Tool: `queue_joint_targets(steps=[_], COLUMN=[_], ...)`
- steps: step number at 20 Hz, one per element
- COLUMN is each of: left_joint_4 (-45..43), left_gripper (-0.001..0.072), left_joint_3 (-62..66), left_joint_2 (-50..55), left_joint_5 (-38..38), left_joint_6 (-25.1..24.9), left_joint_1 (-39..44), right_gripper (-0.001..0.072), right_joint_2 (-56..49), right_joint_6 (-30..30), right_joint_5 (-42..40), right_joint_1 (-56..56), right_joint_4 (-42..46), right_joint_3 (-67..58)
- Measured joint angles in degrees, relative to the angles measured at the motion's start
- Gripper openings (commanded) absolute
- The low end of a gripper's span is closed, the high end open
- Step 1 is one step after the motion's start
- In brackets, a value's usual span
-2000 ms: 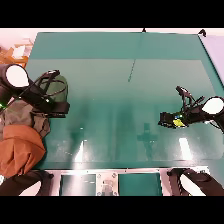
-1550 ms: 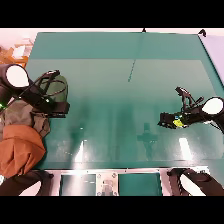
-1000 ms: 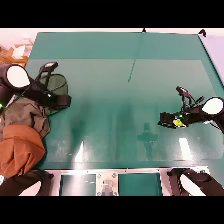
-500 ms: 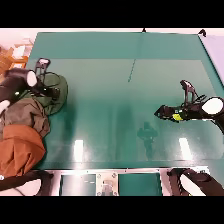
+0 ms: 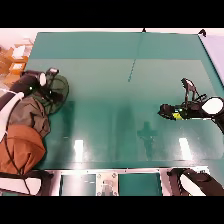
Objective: Fold the shirts.
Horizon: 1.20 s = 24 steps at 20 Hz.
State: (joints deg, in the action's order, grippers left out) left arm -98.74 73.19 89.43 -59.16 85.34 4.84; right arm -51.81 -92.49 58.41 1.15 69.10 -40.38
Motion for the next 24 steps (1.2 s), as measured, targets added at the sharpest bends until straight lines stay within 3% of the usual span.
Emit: queue_joint_targets(steps=[5, 10, 11, 12, 13, 14, 15, 16, 17, 19, 22, 24], left_joint_4=[6.88, 18.56, 19.43, 20.72, 22.45, 24.79, 27.74, 30.45, 32.54, 36.11, 38.38, 38.77], left_gripper=[0.0025, 0.0025, 0.0027, 0.0029, 0.0297, 0.0676, 0.0719, 0.072, 0.072, 0.072, 0.072, 0.072], left_joint_3=[17.11, 26.82, 27.54, 28.0, 28.35, 28.61, 28.85, 29.03, 29.2, 30.47, 32.79, 32.46], left_joint_2=[-3.06, -2.93, -1.6, 0.15, 2.27, 4.22, 6.27, 8.02, 9.05, 10.19, 10.64, 10.86], left_joint_5=[-8.81, -9.25, -8.87, -8.74, -8.48, -8.07, -7.26, -7.06, -6.93, -7.78, -14.4, -19.3], left_joint_6=[-1.4, -1.27, -0.9, -0.63, -0.48, -0.35, -0.33, -0.22, -0.22, -0.26, -0.28, -0.28], left_joint_1=[10.88, 26.77, 29.33, 31.28, 33.09, 34.36, 35.19, 35.52, 35.36, 33.11, 25.66, 19.87], right_gripper=[0.0016, 0.0017, 0.0035, 0.0149, 0.0282, 0.0364, 0.0382, 0.0388, 0.0437, 0.0444, 0.0512, 0.0512], right_joint_2=[0.0, 0.0, 0.0, 0.0, 0.0, 0.0, 0.0, -0.02, 0.0, 0.0, 0.0, 0.0], right_joint_6=[0.0, 0.0, 0.0, 0.0, 0.0, 0.02, 0.02, 0.0, 0.02, 0.02, 0.02, 0.04], right_joint_5=[2.82, 6.23, 6.78, 7.45, 7.91, 8.33, 8.74, 8.83, 9.05, 9.31, 9.84, 9.94], right_joint_1=[0.11, 3.43, 4.28, 5.14, 6.03, 6.84, 7.54, 8.31, 8.98, 10.27, 11.39, 11.34], right_joint_4=[0.02, 0.11, 0.11, 0.09, 0.11, 0.11, 0.11, 0.11, 0.11, 0.09, 0.0, -0.76], right_joint_3=[-2.32, -7.04, -7.63, -8.04, -8.37, -8.59, -8.74, -8.87, -8.94, -9.05, -7.76, -4.55])
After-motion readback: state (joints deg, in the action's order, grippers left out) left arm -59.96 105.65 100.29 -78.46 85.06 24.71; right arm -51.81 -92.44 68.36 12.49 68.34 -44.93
